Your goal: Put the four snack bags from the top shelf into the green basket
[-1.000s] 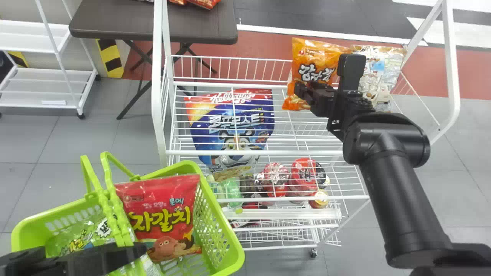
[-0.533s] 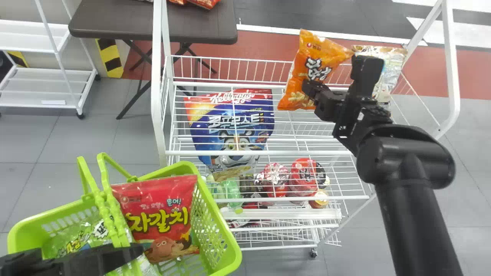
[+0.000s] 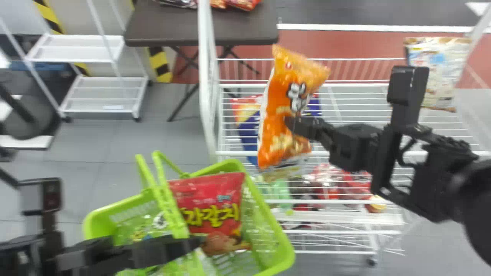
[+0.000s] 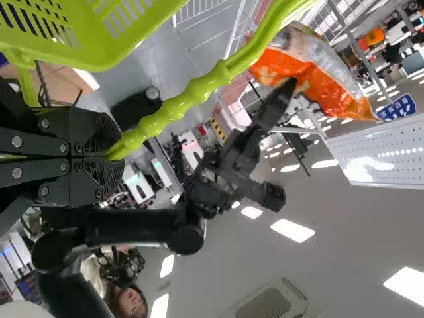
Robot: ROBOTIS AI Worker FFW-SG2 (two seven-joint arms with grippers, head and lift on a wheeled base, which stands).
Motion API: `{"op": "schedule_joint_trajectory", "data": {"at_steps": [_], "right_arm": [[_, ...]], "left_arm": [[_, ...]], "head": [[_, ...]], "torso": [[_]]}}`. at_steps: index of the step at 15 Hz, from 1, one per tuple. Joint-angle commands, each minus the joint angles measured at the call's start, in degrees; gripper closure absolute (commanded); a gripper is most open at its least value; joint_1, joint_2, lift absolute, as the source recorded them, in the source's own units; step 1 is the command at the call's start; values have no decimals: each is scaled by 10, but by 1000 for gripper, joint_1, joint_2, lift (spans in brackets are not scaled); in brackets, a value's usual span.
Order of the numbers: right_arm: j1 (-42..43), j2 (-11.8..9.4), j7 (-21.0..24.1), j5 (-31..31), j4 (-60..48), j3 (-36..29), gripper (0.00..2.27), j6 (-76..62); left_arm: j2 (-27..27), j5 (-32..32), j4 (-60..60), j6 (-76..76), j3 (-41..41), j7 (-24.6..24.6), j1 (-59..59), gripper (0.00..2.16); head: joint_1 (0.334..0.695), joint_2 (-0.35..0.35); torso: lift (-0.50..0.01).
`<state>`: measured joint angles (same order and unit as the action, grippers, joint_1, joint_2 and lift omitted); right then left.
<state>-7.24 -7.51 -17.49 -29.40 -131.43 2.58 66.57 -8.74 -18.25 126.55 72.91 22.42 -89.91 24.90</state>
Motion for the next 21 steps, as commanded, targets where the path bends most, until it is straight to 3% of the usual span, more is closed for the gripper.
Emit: {"op": "schedule_joint_trajectory", "data": {"at_steps": [1,3,7,13,16,17,18,19,21], "right_arm": [[-7,0,3,-49,-43,33,2250,95],[-6,1,5,-93,-54,42,2246,155],[11,2,8,-95,-32,106,2250,197],[63,4,17,-85,70,205,2246,206],[99,6,-2,-88,128,251,2246,202],[114,6,-13,-92,150,261,2010,202],[121,5,-33,-95,163,261,1187,202],[117,3,-41,-94,162,253,26,202],[102,-1,-66,-102,155,211,-1,220]], "left_arm": [[0,1,1,0,1,-7,-5,2152],[0,1,2,0,0,-7,-5,2152],[3,-3,20,16,-4,-7,-5,2148],[9,-5,41,25,-21,-7,-4,2148],[11,-6,45,26,-25,-7,-2,2148],[11,-8,46,26,-25,-7,-1,2148],[11,-10,46,25,-23,-7,1,2148],[11,-12,46,25,-19,-7,2,2148],[11,-13,44,25,-13,-7,2,2148]], "head": [[695,159],[695,257],[695,350],[695,350],[695,350],[695,350],[695,350],[695,350],[695,350]], "torso": [[-3],[-3],[-3],[-3],[-3],[-3],[-3],[-3],[-3]]}}
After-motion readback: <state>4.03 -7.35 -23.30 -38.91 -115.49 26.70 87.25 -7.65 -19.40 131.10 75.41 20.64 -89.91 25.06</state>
